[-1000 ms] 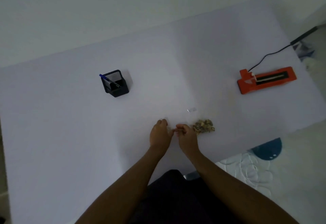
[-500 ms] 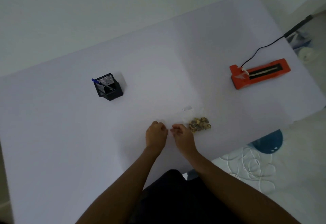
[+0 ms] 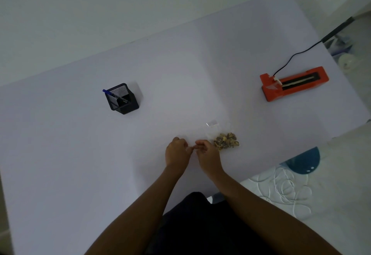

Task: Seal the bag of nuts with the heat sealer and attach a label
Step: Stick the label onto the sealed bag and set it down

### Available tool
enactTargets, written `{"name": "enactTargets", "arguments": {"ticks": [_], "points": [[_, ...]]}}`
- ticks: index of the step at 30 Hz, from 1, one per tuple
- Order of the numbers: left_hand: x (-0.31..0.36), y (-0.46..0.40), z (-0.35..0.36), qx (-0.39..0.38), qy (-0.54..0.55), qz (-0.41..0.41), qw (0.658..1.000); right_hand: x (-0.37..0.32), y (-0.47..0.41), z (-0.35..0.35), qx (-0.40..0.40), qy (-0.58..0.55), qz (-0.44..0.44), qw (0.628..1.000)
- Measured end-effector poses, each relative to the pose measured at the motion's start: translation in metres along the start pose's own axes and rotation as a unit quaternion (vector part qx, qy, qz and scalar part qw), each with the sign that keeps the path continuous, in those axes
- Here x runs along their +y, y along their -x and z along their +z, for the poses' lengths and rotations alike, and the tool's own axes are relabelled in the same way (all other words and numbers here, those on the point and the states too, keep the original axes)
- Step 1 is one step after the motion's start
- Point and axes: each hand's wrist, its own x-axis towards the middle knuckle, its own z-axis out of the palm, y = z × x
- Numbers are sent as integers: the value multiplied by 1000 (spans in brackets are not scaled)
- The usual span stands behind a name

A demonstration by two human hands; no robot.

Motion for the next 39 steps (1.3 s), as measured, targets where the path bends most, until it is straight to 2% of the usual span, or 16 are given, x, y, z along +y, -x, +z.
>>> {"name": "enactTargets", "arguments": {"ticks": [19, 39], "points": [[1, -1, -1, -3, 0, -8, 1000, -2, 1, 0, 5, 3, -2, 1000], [-4, 2, 5, 4, 25, 1, 1000, 2, 2, 7, -31, 15, -2, 999]]}}
